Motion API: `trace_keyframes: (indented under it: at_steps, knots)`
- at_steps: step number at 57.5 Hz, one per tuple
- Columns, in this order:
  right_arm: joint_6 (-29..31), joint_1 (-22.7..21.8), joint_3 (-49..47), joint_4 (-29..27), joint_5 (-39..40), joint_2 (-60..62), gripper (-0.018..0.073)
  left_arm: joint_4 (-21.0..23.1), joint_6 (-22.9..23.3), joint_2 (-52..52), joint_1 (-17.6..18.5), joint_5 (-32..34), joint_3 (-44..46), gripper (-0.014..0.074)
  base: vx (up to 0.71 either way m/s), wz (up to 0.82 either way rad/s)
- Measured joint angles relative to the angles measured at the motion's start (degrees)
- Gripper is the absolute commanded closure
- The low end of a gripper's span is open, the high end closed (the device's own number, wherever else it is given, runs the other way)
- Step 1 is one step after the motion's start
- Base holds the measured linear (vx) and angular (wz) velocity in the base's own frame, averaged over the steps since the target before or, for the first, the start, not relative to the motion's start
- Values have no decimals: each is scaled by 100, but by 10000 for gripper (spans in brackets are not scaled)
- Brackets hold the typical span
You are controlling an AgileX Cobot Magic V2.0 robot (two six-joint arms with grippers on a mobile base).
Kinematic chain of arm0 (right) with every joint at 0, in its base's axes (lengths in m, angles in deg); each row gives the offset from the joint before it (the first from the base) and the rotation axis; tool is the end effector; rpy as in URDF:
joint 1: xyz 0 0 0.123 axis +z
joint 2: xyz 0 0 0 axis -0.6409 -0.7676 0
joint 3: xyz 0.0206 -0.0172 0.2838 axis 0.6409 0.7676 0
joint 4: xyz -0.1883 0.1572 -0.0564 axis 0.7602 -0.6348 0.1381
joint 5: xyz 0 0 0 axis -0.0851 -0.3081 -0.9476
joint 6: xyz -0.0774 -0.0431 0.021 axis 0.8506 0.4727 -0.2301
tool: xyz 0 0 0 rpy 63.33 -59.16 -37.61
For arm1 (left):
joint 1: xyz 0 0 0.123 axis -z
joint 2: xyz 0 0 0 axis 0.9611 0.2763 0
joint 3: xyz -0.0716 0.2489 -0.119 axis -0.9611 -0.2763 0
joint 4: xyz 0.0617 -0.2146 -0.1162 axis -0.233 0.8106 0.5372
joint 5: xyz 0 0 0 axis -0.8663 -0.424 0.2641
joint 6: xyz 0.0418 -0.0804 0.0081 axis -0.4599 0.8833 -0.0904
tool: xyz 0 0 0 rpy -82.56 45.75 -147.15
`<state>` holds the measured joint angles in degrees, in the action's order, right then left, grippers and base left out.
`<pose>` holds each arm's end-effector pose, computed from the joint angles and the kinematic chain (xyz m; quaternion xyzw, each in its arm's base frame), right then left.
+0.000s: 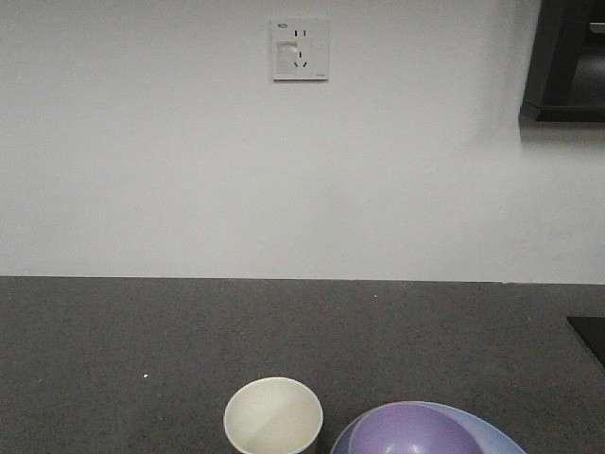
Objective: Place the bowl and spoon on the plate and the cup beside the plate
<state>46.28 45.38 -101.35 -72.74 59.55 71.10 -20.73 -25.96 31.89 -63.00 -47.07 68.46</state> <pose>0.0795 0.0076 0.2454 -0.0226 0.7752 0.0416 0.6299 0.0556 -0.0103 0.1924 0.0664 0.7269 -0.0644 0.6805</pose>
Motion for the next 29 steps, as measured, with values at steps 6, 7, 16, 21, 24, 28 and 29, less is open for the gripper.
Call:
trace_keyframes:
  at_steps: [6, 7, 16, 21, 24, 28, 29]
  knots:
    - [-265, 0, 617, 127, 227, 511, 568, 0, 0, 0, 0, 0, 0, 599, 0, 0]
    - [-280, 0, 726, 138, 250, 583, 568, 0, 0, 0, 0, 0, 0, 599, 0, 0]
    - [-467, -39, 1285, 170, 304, 1393, 568, 0, 0, 0, 0, 0, 0, 599, 0, 0]
    - [-686, -217, 1358, 192, 328, 1652, 568, 0, 0, 0, 0, 0, 0, 599, 0, 0]
    - [-805, -290, 1358, 257, 370, 1687, 568, 0, 0, 0, 0, 0, 0, 599, 0, 0]
    - [-876, -323, 1364, 430, 401, 1703, 568, 0, 0, 0, 0, -6, 0, 599, 0, 0]
    - [-893, -329, 1364, 464, 416, 1708, 568, 0, 0, 0, 0, -6, 0, 599, 0, 0]
